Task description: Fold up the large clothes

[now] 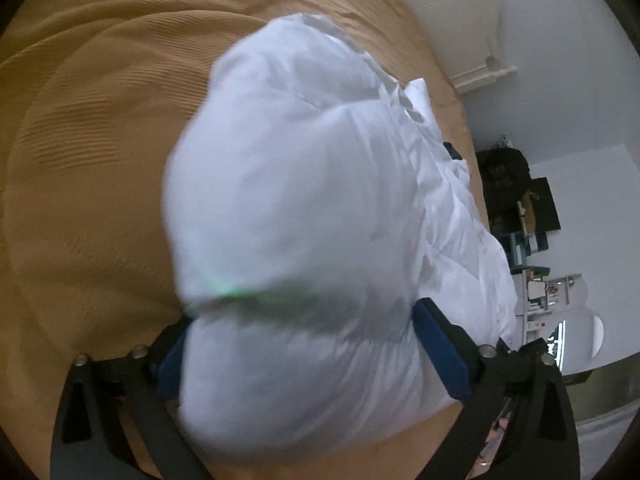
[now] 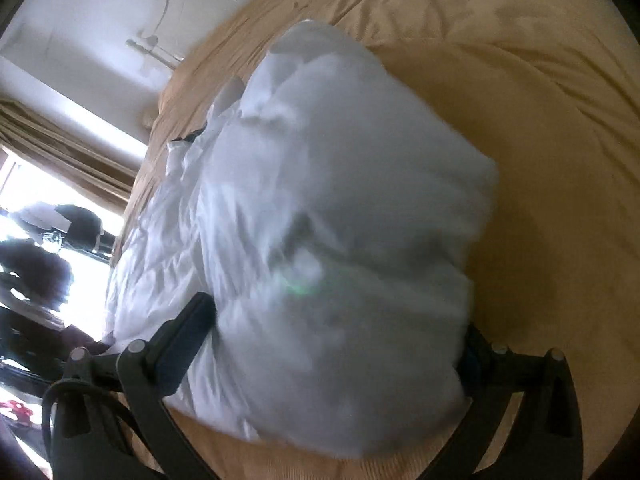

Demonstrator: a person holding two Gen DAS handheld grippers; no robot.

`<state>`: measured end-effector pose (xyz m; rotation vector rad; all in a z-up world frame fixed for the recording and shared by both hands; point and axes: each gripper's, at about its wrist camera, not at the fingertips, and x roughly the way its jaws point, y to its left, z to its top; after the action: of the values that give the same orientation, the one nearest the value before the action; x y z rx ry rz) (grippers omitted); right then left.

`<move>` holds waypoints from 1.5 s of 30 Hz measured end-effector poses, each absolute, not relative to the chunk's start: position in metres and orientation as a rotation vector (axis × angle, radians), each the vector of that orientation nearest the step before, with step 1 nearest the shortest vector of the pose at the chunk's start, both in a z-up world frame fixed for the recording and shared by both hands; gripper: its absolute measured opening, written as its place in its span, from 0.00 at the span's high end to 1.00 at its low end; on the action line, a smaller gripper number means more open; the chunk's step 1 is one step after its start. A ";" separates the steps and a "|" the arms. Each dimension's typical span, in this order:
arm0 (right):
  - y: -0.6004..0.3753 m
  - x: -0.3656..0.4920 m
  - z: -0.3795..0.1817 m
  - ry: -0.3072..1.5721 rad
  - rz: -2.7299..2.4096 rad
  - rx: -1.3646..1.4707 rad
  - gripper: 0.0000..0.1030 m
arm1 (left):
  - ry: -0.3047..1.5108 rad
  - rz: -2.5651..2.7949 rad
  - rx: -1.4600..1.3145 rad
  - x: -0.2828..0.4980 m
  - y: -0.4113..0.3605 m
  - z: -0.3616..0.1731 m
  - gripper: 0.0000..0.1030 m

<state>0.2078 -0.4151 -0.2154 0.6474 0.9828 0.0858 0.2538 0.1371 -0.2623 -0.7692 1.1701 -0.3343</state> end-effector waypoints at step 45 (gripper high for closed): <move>-0.214 0.088 -0.192 0.829 0.132 -0.046 0.58 | 0.962 -0.123 -0.001 0.106 -0.007 -0.197 0.35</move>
<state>0.0879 -0.2135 -0.1923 -0.0460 0.8293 0.1319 0.1063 -0.0072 -0.1969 -0.0009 0.9619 -0.1234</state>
